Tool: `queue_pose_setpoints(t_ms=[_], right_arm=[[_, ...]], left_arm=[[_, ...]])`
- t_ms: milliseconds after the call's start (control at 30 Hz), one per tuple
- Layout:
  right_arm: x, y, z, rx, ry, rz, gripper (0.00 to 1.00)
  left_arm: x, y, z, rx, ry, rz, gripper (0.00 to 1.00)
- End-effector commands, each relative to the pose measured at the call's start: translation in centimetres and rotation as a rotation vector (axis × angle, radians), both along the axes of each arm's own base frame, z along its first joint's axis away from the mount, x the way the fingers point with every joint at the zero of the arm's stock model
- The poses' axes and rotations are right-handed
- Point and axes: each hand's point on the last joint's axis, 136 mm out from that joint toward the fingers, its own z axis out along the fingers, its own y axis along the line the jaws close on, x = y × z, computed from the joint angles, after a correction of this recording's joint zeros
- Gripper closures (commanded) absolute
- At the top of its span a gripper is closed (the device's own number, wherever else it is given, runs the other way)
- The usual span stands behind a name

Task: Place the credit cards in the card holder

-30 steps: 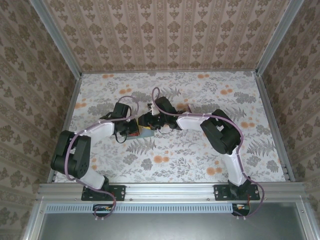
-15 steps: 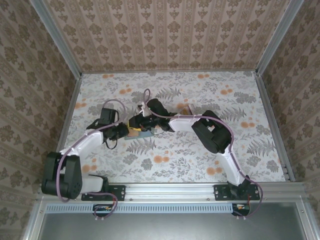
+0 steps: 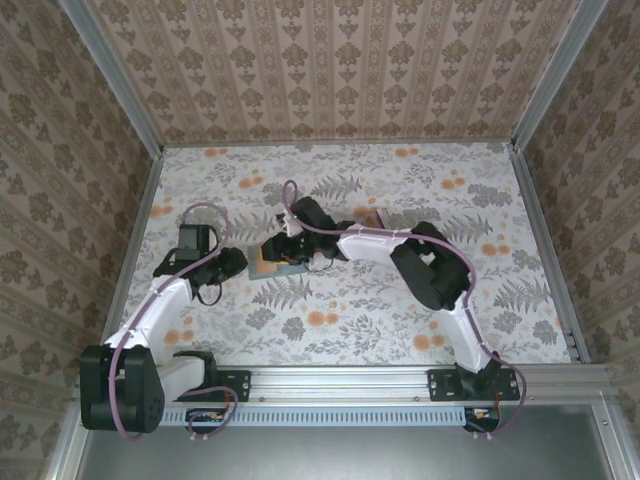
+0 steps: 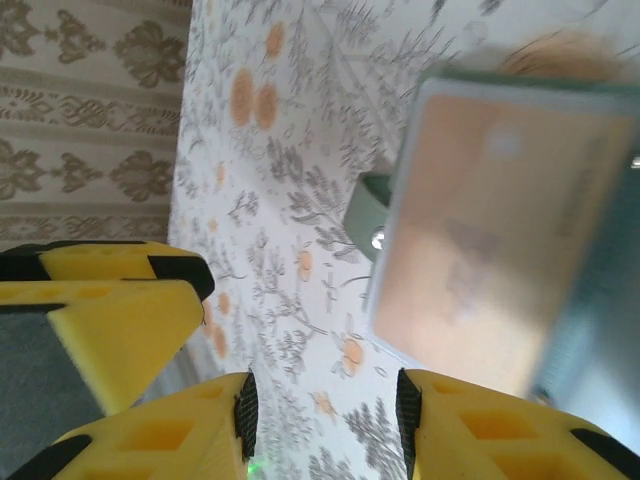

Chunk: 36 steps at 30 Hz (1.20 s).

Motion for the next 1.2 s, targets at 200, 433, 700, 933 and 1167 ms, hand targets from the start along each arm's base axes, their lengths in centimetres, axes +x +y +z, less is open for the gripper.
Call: queue_pose_setpoints(t_ms=[200,433,700,933,1167], right_arm=[[2.8,-12.5,4.5,-0.274,-0.202,-0.155,0.55],[4.6,-22.0,4.8,-0.507,-0.263,-0.286,0.55],[5.5,-29.2,4.8,-0.631,-0.282,-0.431,0.54],[6.2,-29.7,2.3,-0.637,-0.254,-0.442,0.51],[6.7,-29.2,0.8,-0.634,-0.227,-0.421,0.5]], left_arm=[[1.9,-5.3,2.7,-0.086,-0.084,-0.143,0.6],[3.4,-9.9,3.4,-0.089,-0.095,-0.236,0.57],[5.1,-15.8,3.3,-0.105,-0.089,-0.345,0.53],[6.3,-20.4,2.1,-0.136,-0.059,-0.42,0.52],[7.0,-24.5,0.8,-0.159,-0.034,-0.482,0.51]])
